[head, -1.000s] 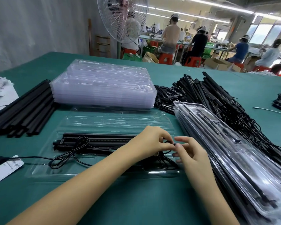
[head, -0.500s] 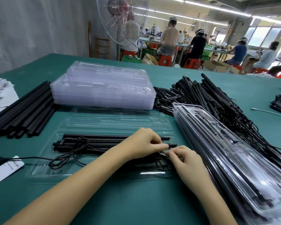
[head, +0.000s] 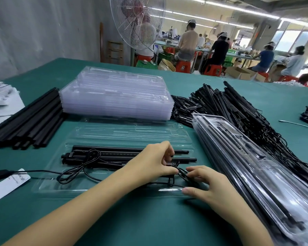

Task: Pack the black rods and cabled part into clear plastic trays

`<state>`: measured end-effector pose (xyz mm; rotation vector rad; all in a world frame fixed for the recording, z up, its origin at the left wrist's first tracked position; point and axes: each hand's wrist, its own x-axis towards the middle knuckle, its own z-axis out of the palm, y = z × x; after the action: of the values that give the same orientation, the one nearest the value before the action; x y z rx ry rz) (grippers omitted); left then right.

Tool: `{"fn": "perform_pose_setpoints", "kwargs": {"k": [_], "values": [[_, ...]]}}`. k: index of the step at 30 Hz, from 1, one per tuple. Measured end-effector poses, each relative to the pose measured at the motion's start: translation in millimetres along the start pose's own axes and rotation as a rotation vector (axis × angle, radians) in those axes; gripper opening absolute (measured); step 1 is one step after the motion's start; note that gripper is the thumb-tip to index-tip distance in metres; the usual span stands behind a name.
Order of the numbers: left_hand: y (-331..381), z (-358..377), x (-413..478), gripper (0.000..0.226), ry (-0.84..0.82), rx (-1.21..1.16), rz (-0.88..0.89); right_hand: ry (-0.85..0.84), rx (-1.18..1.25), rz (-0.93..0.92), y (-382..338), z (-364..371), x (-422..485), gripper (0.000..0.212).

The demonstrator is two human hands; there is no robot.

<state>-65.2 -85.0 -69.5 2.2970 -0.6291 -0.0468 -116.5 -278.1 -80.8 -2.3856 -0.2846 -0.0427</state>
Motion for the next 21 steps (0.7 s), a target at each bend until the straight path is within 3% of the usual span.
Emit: {"fn": "perform_pose_setpoints", "kwargs": {"k": [3, 13, 17, 21], "values": [[1, 9, -2, 0.016, 0.013, -0.009, -0.014, 0.04, 0.049, 0.015, 1, 2, -1, 0.024], [9, 10, -7, 0.013, -0.082, 0.11, 0.142, 0.077, 0.155, 0.035, 6, 4, 2, 0.012], [10, 12, -5, 0.025, -0.15, 0.311, 0.183, 0.06, 0.253, 0.071, 6, 5, 3, 0.021], [8, 10, -1, 0.032, -0.174, 0.301, 0.131, 0.108, 0.208, 0.075, 2, 2, 2, 0.029]]}}
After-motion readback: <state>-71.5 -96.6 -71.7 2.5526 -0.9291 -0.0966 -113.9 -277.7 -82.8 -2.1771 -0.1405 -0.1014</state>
